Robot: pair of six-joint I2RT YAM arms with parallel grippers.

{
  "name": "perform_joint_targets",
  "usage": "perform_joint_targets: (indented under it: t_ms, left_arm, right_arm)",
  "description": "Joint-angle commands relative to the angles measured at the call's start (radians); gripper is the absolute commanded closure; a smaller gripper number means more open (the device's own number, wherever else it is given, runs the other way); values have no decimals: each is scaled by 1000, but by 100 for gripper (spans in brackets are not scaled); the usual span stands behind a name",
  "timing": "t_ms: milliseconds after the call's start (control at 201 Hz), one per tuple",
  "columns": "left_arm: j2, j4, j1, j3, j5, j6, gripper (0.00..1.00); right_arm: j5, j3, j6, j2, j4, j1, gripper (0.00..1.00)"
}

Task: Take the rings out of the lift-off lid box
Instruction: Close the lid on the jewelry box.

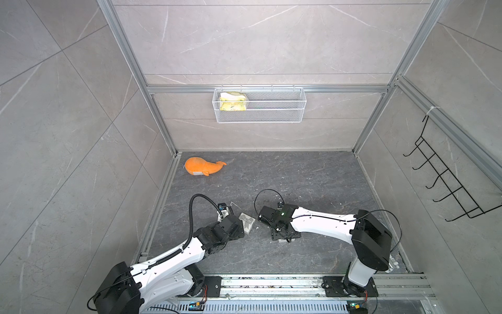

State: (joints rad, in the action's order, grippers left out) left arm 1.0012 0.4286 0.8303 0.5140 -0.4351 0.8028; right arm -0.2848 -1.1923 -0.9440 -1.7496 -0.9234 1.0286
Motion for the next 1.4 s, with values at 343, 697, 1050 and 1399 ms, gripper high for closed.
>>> perform_joint_targets:
  t_ms: [343, 697, 1050, 1399]
  left_arm:
    - [-3, 30, -8, 34, -21, -25, 0]
    - [-10, 46, -8, 35, -30, -25, 0]
    - [1, 54, -10, 43, -29, -30, 0]
    - [6, 54, -10, 40, -30, -28, 0]
  right_arm:
    - [10, 157, -43, 109, 144, 6, 26]
    - [-6, 229, -69, 158, 193, 7, 26]
    - [-22, 208, -70, 215, 154, 7, 26]
    - [19, 257, -108, 258, 174, 8, 25]
